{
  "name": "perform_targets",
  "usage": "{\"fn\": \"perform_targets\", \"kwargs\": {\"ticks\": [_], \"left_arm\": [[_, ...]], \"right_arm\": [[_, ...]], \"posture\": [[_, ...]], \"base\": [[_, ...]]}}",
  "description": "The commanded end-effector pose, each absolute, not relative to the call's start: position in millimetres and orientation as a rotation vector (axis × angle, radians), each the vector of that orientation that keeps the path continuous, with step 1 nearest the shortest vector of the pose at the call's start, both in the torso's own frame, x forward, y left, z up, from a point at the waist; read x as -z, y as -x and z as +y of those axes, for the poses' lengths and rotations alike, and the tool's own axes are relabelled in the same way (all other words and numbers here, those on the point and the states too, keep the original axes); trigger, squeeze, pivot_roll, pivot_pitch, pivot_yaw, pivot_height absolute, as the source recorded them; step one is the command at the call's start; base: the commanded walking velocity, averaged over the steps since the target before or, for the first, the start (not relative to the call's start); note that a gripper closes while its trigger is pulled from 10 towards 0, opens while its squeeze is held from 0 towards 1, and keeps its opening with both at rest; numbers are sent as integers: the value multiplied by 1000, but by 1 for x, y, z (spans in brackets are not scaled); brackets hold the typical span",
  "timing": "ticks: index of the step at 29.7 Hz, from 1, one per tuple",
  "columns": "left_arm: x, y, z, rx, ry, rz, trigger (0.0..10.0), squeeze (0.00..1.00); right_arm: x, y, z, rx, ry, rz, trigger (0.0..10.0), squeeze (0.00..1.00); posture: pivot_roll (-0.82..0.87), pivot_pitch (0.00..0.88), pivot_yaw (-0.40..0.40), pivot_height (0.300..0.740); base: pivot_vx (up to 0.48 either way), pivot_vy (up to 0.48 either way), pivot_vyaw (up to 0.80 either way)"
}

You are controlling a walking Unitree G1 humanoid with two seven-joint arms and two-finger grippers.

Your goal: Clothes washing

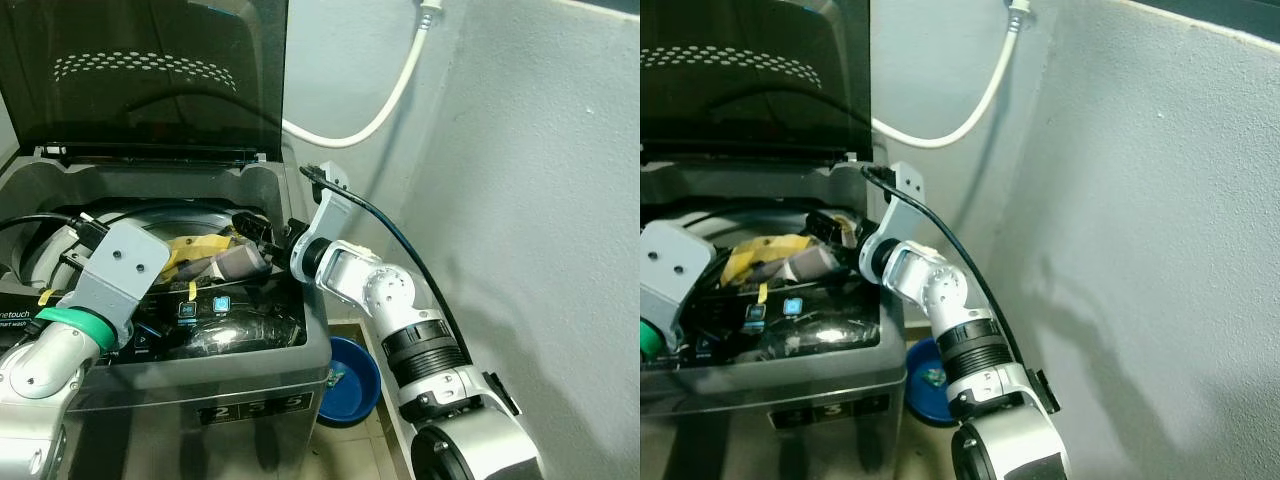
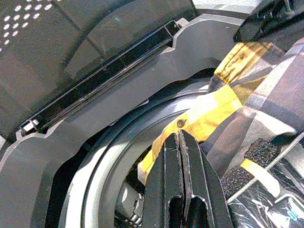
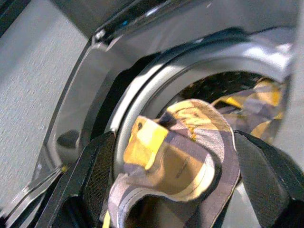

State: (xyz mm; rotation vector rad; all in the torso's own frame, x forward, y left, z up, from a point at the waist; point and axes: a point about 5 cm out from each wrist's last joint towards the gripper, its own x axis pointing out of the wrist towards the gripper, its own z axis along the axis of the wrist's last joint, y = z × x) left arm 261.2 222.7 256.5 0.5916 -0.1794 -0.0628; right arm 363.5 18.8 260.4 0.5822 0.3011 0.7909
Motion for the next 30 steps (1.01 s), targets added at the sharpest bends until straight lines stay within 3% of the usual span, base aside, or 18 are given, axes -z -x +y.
{"fn": "perform_targets", "kwargs": {"ticks": [1,3,5,7,10,11,13,16,20,23,28,29,30], "left_arm": [[-255,-258,221,71,-599,-169,10000,0],[-255,-258,221,74,-600,-168,10000,0],[-254,-258,221,78,-602,-166,10000,0],[-255,-259,221,80,-604,-168,10000,0],[-256,-260,221,80,-606,-171,10000,0],[-256,-260,221,80,-605,-174,10000,0],[-257,-261,220,77,-600,-178,10000,0],[-262,-263,219,62,-558,-211,10000,0],[-263,-263,218,60,-552,-215,10000,0],[-282,-280,208,31,-401,-308,10000,0],[-286,-287,203,28,-351,-327,10000,0],[-296,-308,186,-1,-263,-348,10000,0],[-305,-318,175,-18,-216,-392,10000,0]], "right_arm": [[-257,-344,48,-901,-646,375,10000,1000],[-268,-335,59,-983,-739,397,10000,1000],[-318,-320,65,-1195,-1095,368,10000,1000],[-361,-320,51,-1298,-1336,267,10000,1000],[-381,-323,39,-1314,-1432,195,10000,1000],[-391,-333,25,-1266,-1467,121,10000,1000],[-395,-344,10,-1189,-1440,48,10000,1000],[-384,-370,-21,-939,-1220,-60,10000,1000],[-381,-372,-23,-915,-1193,-57,10000,1000],[-328,-392,-77,-508,-757,-110,10000,1000],[-316,-393,-86,-453,-686,-107,10000,1000],[-302,-388,-95,-394,-549,-144,10000,380],[-297,-384,-98,-359,-483,-174,10000,0]], "posture": [[81,63,-47,740],[80,61,-44,740],[81,58,-43,740],[80,55,-42,740],[80,55,-42,740],[78,53,-40,740],[73,47,-39,740],[72,41,-40,740],[73,39,-40,740],[70,8,-41,740],[69,3,-38,740],[44,0,-12,740],[39,0,-5,740]], "base": [[0,0,0],[0,0,0],[0,0,0],[0,0,0],[0,0,0],[0,0,0],[0,0,0],[0,0,0],[0,0,0],[0,0,0],[0,0,0],[0,0,0],[0,0,0]]}}
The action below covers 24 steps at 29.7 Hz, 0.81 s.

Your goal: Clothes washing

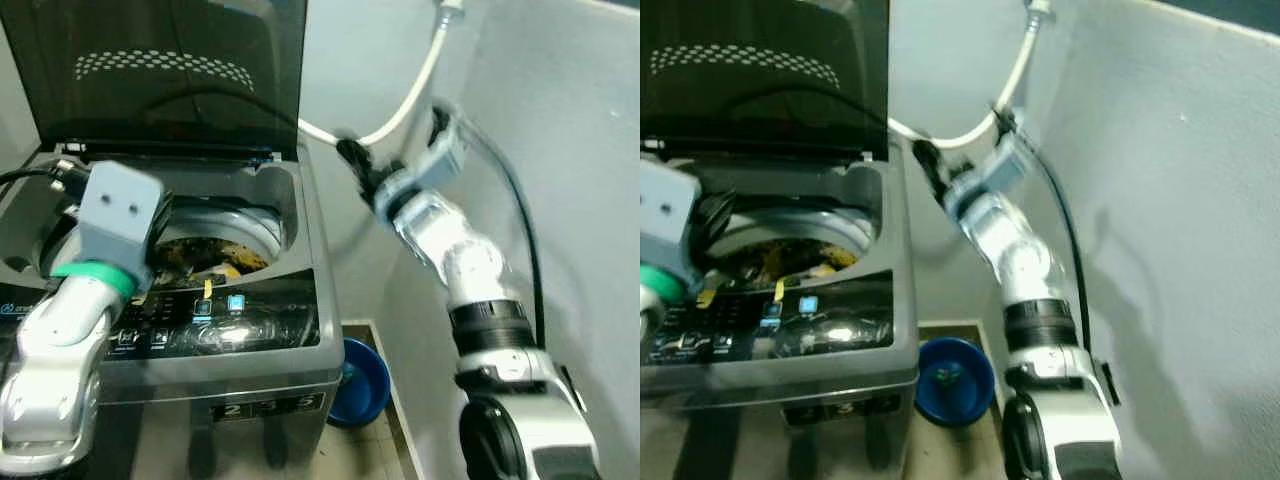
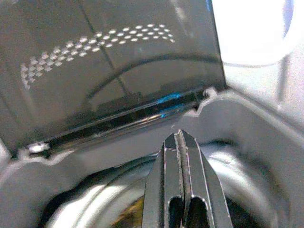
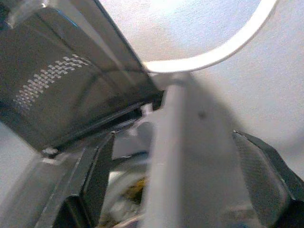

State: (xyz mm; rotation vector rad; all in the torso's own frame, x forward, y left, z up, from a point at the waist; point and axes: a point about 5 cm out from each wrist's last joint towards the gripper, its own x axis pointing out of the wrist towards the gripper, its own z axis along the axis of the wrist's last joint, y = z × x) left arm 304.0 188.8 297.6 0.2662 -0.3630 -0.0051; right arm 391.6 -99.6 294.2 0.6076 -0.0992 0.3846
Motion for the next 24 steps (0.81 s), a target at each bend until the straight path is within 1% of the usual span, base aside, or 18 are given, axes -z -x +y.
{"fn": "perform_targets", "kwargs": {"ticks": [1,2,3,4,6,8,10,11,14,15,16,17,18,21,24], "left_arm": [[-305,-318,175,-18,-216,-392,10000,0],[-313,-324,167,-3,-178,-449,10000,0],[-313,-324,167,-3,-178,-449,10000,0],[-323,-330,159,-2,-147,-521,10000,0],[-324,-331,159,-9,-136,-525,10000,0],[-327,-330,157,-38,-127,-569,10000,0],[-324,-327,158,-3,-120,-568,10000,0],[-321,-324,161,15,-143,-568,10000,0],[-319,-321,164,29,-174,-572,10000,0],[-307,-316,168,53,-132,-517,10000,0],[-307,-316,168,53,-132,-517,10000,0],[-290,-307,176,48,-101,-445,10000,0],[-285,-304,179,27,-111,-428,10000,0],[-271,-300,185,-44,-196,-383,10000,0],[-260,-299,187,-59,-150,-334,10000,0]], "right_arm": [[-297,-384,-98,-359,-483,-174,10000,0],[-294,-380,-100,-343,-455,-203,10000,0],[-294,-380,-100,-343,-455,-203,10000,0],[-288,-373,-103,-337,-457,-230,10000,0],[-286,-371,-104,-338,-464,-233,10000,0],[-283,-366,-108,-313,-431,-273,10000,0],[-278,-358,-114,-277,-380,-315,10000,0],[-274,-355,-118,-263,-364,-323,10000,0],[-269,-351,-121,-251,-351,-329,10000,0],[-265,-346,-123,-247,-308,-341,10000,0],[-265,-346,-123,-247,-308,-341,10000,0],[-259,-338,-122,-257,-246,-356,10000,0],[-257,-336,-120,-265,-229,-359,10000,0],[-252,-329,-116,-286,-272,-348,10000,0],[-247,-327,-111,-297,-252,-341,10000,0]], "posture": [[39,0,-5,740],[34,0,3,740],[34,0,3,740],[19,0,16,740],[19,0,16,740],[10,0,27,740],[6,0,35,740],[6,0,35,740],[6,0,35,740],[6,0,31,740],[6,0,31,740],[4,0,24,740],[4,0,24,740],[5,0,16,740],[15,0,1,740]], "base": [[0,0,0],[0,0,0],[0,0,0],[0,0,0],[0,0,0],[0,0,0],[0,0,0],[0,0,0],[0,0,0],[0,0,0],[0,0,0],[0,0,0],[0,0,0],[0,0,0],[0,0,0]]}}
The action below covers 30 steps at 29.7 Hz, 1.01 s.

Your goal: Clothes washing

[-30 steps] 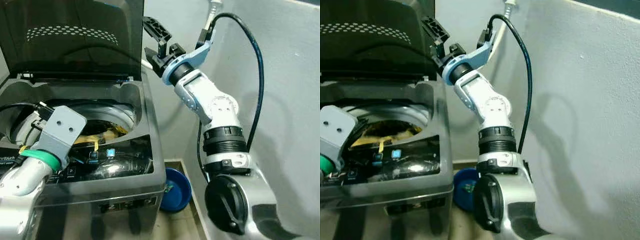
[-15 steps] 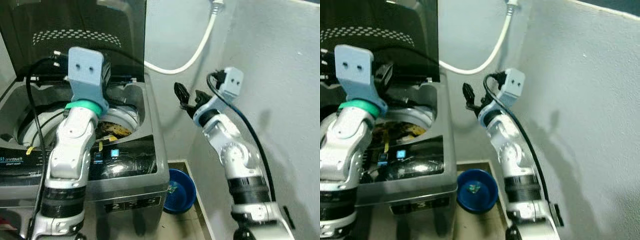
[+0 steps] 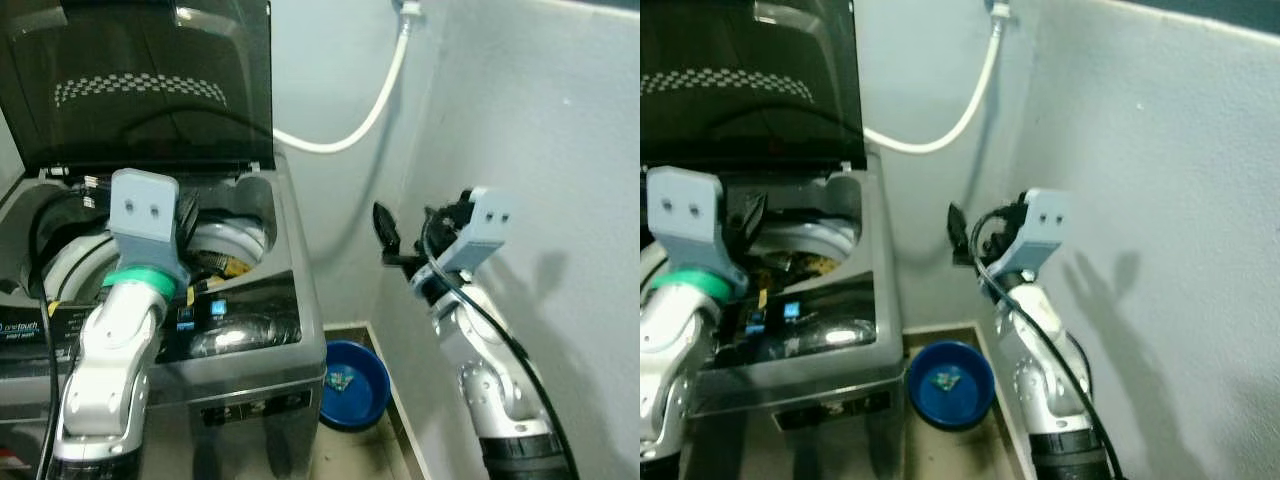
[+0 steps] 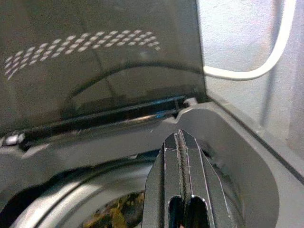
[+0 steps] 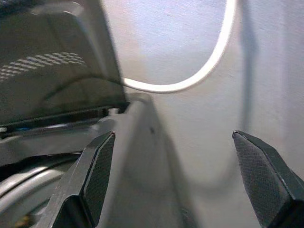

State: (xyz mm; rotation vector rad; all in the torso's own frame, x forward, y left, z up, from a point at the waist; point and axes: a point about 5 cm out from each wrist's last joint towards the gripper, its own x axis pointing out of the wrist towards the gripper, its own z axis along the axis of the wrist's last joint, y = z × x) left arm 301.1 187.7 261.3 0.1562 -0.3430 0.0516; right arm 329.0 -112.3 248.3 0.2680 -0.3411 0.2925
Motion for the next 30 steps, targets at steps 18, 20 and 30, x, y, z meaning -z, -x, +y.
{"fn": "perform_targets", "kwargs": {"ticks": [18,20,30], "left_arm": [[-247,-288,184,-45,-188,-320,10000,0],[-248,-286,185,-39,-191,-327,10000,0],[-262,-292,177,-48,-178,-386,10000,0]], "right_arm": [[-230,-319,-94,-416,-176,-290,10000,0],[-229,-320,-95,-413,-178,-287,10000,0],[-249,-322,-95,-373,-104,-398,10000,0]], "posture": [[16,4,-21,740],[20,13,-33,740],[5,30,-21,740]], "base": [[0,0,0],[0,0,0],[0,0,480]]}}
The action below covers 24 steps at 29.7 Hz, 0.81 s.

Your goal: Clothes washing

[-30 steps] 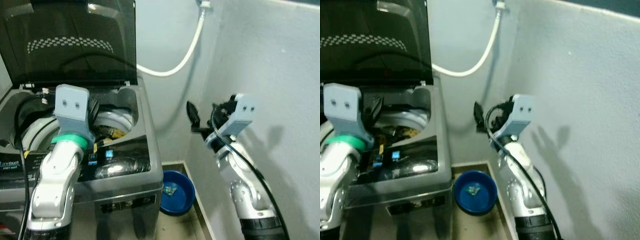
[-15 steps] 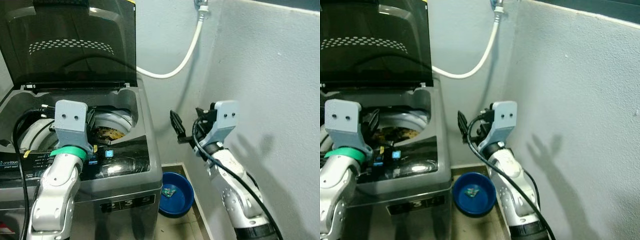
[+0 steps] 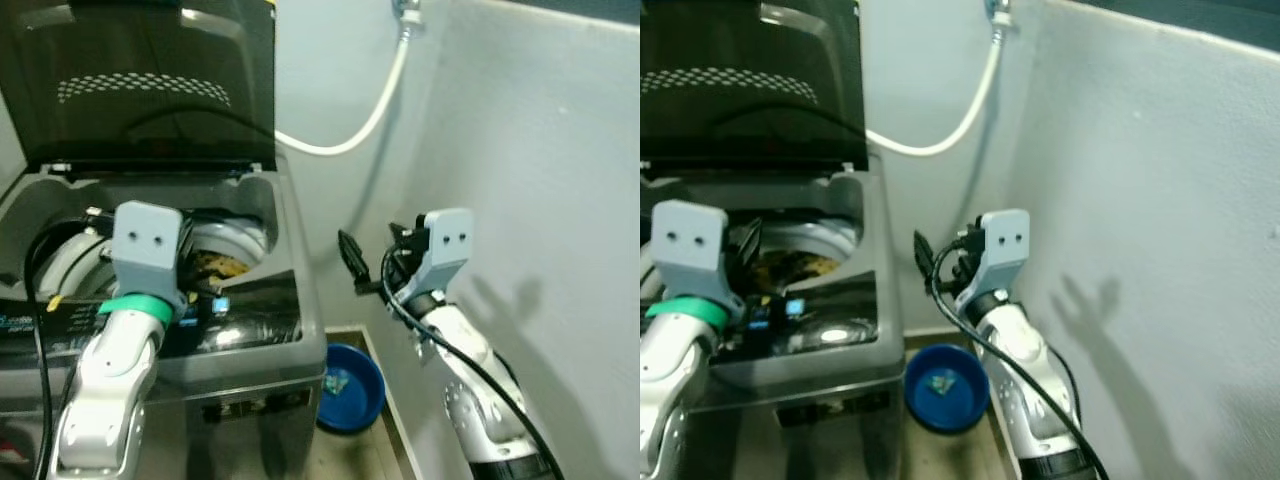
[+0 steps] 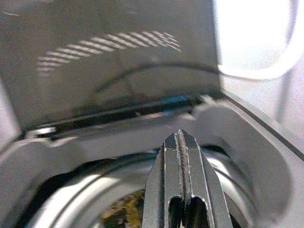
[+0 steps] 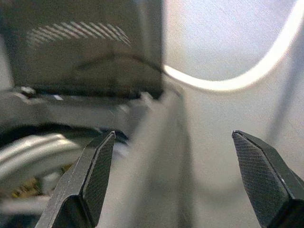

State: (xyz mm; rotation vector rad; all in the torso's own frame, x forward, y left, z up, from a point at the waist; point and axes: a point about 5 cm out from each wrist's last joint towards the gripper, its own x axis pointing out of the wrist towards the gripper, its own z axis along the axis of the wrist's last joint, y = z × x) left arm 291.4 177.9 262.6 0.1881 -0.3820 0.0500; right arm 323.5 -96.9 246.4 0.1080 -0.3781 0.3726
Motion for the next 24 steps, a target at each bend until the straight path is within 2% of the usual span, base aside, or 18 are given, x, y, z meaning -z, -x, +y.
{"fn": "perform_targets", "kwargs": {"ticks": [1,7,14,24], "left_arm": [[-262,-292,176,-43,-166,-384,10000,0],[-262,-294,169,-1,-163,-383,10000,0],[-260,-294,166,30,-82,-354,10000,0],[-261,-292,163,55,-122,-374,10000,0]], "right_arm": [[-251,-322,-95,-369,-103,-406,10000,0],[-254,-322,-98,-359,-104,-425,10000,0],[-253,-321,-97,-367,-90,-424,10000,0],[-253,-323,-99,-360,-78,-431,10000,0]], "posture": [[3,32,-18,740],[3,31,-15,740],[0,25,-19,740],[0,14,-18,740]], "base": [[0,0,800],[0,0,800],[0,0,800],[0,0,800]]}}
